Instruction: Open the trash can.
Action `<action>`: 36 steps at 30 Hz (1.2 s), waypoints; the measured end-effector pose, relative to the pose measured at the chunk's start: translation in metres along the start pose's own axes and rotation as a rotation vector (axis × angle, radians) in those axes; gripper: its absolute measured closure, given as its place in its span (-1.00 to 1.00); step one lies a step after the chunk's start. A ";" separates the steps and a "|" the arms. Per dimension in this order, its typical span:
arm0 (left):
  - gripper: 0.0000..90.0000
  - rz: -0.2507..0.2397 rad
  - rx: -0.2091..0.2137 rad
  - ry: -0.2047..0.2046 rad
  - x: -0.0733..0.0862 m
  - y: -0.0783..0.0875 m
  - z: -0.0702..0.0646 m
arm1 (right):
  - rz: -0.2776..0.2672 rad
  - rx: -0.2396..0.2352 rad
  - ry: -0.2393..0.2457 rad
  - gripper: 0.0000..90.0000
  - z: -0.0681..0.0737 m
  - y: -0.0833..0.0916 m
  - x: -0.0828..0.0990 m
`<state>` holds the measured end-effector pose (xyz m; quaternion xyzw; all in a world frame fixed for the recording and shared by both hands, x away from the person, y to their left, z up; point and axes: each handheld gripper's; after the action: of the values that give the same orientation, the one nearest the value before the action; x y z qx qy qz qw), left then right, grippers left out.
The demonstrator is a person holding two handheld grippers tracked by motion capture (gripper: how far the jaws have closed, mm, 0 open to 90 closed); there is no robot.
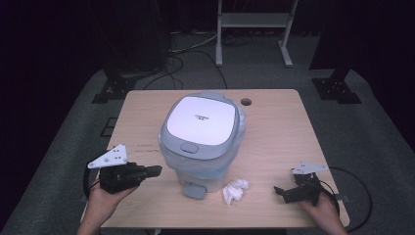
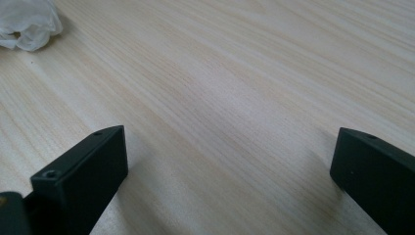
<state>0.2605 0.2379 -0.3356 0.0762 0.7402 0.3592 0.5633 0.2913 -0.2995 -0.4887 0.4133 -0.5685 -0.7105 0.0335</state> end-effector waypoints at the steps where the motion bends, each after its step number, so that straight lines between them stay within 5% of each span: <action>1: 1.00 -0.002 -0.001 -0.004 -0.002 0.001 0.000 | 0.000 0.000 0.000 -1.00 0.000 0.000 0.000; 20: 1.00 -0.051 0.030 -0.063 -0.040 0.019 -0.009 | 0.000 0.000 0.000 -1.00 0.000 0.000 0.000; 36: 1.00 -0.091 0.066 -0.126 -0.077 0.016 -0.018 | 0.000 0.000 0.000 -1.00 0.000 0.000 0.000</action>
<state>0.2672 0.2013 -0.2639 0.0834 0.7174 0.3030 0.6217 0.2913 -0.2995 -0.4887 0.4133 -0.5683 -0.7107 0.0335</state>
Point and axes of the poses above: each handheld gripper's, and its own axes: y roughly backward along the jaws, x roughly out of its underside, z roughly to its left, and after that the axes turned 12 degrees about z, right-handed
